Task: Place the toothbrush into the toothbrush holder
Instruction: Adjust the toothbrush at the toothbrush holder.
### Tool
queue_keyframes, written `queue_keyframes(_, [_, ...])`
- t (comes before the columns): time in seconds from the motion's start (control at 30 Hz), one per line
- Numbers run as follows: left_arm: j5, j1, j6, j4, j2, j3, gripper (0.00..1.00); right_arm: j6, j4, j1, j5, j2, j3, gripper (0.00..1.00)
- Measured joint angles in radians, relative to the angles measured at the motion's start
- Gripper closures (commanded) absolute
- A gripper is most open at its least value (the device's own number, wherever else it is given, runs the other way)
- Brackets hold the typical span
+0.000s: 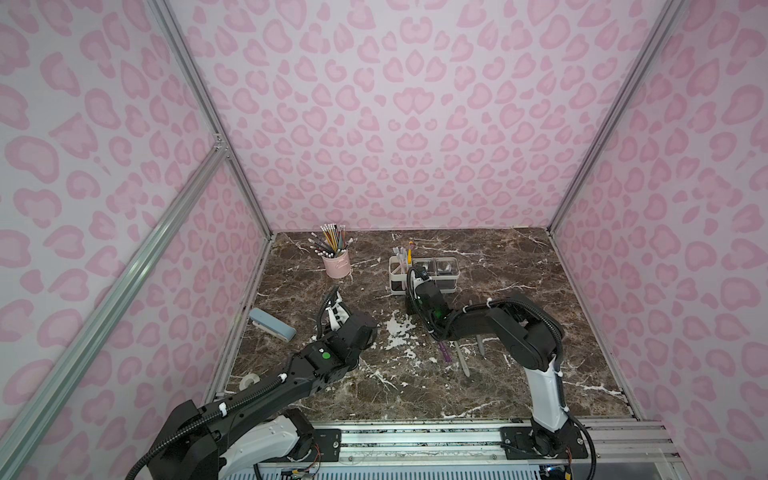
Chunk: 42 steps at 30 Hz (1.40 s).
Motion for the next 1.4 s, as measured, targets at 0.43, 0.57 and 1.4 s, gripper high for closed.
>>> queue_keyframes(0.43, [0.004,0.000,-0.005,0.000,-0.010,0.000,0.47,0.011,0.000,0.010,0.005,-0.089,-0.072,0.55])
queue_keyframes(0.57, [0.005,0.000,-0.007,0.001,-0.015,-0.002,0.47,0.019,-0.001,0.017,0.005,-0.157,-0.130,0.55])
queue_keyframes(1.4, [0.019,0.000,-0.005,0.001,0.002,0.014,0.47,0.033,-0.054,-0.033,-0.159,-0.120,-0.123,0.73])
